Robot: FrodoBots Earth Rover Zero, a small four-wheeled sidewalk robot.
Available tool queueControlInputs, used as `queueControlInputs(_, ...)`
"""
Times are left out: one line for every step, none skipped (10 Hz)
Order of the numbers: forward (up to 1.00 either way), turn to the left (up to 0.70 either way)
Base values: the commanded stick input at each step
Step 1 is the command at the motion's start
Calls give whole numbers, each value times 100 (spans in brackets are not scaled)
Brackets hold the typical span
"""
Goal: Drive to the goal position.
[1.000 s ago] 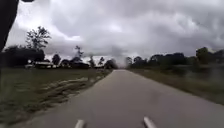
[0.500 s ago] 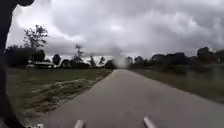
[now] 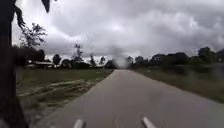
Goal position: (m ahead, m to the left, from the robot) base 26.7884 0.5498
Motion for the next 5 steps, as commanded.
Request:
queueControlInputs(70,0)
queueControlInputs(70,0)
queueControlInputs(70,0)
queueControlInputs(70,0)
queueControlInputs(70,0)
